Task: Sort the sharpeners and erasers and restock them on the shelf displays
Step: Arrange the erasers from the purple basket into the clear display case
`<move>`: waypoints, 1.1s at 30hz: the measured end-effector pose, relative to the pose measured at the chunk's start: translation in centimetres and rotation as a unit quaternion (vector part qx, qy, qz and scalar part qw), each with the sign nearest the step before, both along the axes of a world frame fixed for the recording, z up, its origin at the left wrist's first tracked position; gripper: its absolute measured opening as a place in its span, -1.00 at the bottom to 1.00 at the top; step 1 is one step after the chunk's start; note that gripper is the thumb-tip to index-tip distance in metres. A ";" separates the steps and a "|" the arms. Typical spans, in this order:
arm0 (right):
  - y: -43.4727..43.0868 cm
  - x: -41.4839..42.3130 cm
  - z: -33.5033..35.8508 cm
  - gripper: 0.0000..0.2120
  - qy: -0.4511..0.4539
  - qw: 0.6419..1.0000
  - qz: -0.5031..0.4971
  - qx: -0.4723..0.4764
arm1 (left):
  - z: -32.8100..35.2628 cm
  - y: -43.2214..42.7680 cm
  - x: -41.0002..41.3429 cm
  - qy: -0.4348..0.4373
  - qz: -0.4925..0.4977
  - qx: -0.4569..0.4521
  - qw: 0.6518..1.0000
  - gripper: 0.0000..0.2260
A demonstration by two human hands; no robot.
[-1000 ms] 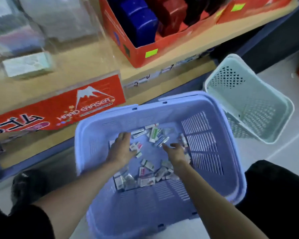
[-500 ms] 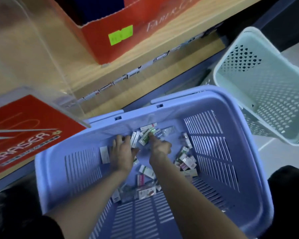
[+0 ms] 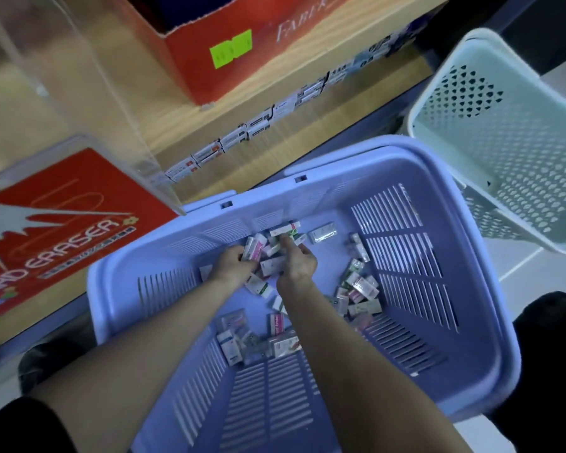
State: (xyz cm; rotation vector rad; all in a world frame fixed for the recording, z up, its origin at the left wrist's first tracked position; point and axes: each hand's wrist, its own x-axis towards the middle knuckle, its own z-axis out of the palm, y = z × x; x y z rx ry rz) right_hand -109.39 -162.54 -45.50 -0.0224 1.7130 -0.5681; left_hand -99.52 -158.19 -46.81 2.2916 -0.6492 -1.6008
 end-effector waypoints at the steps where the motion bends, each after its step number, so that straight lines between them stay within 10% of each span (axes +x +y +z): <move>1: 0.2 -0.1 0.1 -0.89 0.000 1.000 0.010 0.002 | 0.1 0.1 0.1 0.002 0.004 0.004 1.000 -0.81; 16: 3.2 -2.5 4.1 -0.92 -0.130 0.990 0.030 -0.032 | 6.0 1.0 1.2 0.065 0.036 -0.030 0.997 -0.94; 22: 4.1 -3.5 9.3 -0.55 -0.303 0.936 0.132 -0.124 | 10.9 2.6 1.4 0.221 0.156 -0.068 0.960 -0.88; 33: 6.0 -4.2 19.4 -0.63 -0.365 0.883 0.177 -0.237 | 23.3 5.6 2.3 0.327 0.102 -0.164 0.925 -0.84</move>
